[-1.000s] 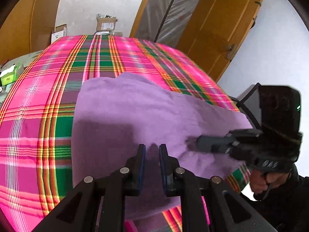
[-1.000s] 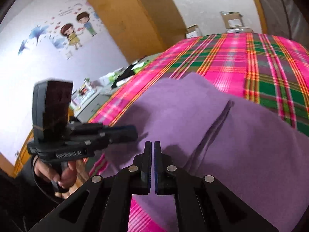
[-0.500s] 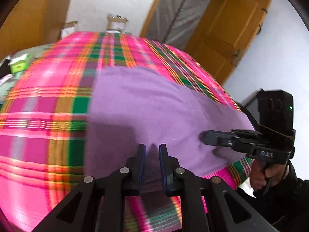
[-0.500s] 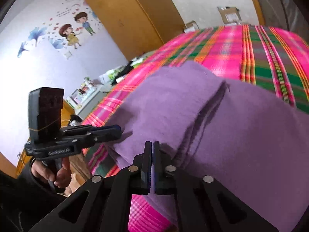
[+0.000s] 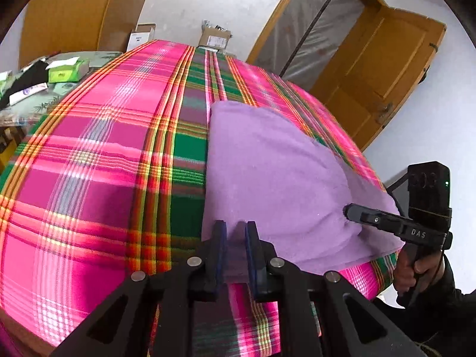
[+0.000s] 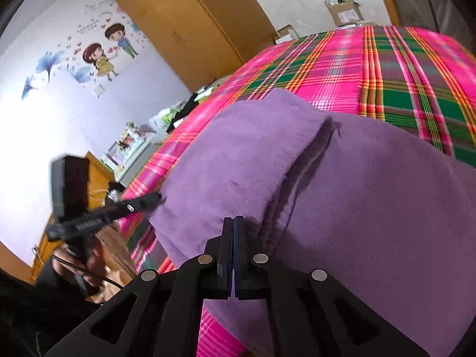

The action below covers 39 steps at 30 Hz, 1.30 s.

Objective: Fold clothes
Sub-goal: 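Press the folded lilac garment flat with both grippers, then grasp the garment's folded edge with the right gripper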

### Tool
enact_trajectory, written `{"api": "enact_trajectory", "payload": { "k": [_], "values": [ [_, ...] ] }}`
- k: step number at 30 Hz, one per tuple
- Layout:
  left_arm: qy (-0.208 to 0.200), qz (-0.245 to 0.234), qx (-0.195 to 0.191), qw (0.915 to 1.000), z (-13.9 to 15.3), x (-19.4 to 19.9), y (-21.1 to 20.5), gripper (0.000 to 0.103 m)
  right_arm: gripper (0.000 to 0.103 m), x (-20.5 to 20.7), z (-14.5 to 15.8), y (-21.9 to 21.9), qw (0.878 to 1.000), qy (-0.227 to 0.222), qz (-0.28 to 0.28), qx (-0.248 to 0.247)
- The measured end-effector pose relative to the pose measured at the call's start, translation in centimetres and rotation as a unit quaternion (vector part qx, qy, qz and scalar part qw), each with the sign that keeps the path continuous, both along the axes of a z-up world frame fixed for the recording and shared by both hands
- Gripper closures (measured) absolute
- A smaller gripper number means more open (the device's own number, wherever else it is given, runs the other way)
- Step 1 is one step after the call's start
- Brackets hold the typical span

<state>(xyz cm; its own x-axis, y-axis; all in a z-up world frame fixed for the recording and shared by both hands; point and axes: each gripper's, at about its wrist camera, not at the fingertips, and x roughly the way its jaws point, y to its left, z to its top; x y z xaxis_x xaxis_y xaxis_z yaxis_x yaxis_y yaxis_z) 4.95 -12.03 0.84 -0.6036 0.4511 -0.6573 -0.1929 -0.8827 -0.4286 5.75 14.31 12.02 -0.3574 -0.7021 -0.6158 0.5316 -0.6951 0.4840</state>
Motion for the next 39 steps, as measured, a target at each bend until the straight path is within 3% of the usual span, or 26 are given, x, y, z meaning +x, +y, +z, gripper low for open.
{"api": "enact_trajectory", "payload": {
  "k": [9, 16, 23, 26, 30, 35, 39],
  "values": [
    [0.016, -0.009, 0.014, 0.9997, -0.6, 0.7, -0.7, 0.090, 0.103, -0.1, -0.3, 0.0, 1.000, 0.001, 0.004, 0.002],
    [0.012, -0.010, -0.013, 0.9998, 0.7, 1.0, 0.6, 0.090, 0.103, 0.8, -0.2, 0.4, 1.000, 0.011, 0.001, 0.016],
    [0.029, -0.045, -0.012, 0.9985, 2.0, 0.2, 3.2, 0.090, 0.097, 0.7, -0.4, 2.0, 0.999, -0.001, -0.041, 0.028],
    [0.032, -0.063, -0.012, 0.9975, 2.1, -0.3, 4.4, 0.090, 0.096, -0.4, 0.3, 2.8, 0.997, -0.008, -0.073, 0.000],
    [0.031, -0.096, -0.015, 0.9948, 2.2, -0.8, 6.8, 0.090, 0.077, -2.5, 0.6, 3.1, 0.995, -0.036, -0.087, -0.041],
    [0.022, -0.129, -0.015, 0.9913, 1.6, -1.2, 9.1, 0.090, 0.076, -4.2, -0.1, 2.8, 0.992, -0.070, -0.075, -0.069],
    [0.013, -0.145, -0.014, 0.9892, 1.0, -1.2, 10.1, 0.090, 0.074, -5.1, -1.0, 3.4, 0.988, -0.095, -0.100, -0.067]
  ]
}}
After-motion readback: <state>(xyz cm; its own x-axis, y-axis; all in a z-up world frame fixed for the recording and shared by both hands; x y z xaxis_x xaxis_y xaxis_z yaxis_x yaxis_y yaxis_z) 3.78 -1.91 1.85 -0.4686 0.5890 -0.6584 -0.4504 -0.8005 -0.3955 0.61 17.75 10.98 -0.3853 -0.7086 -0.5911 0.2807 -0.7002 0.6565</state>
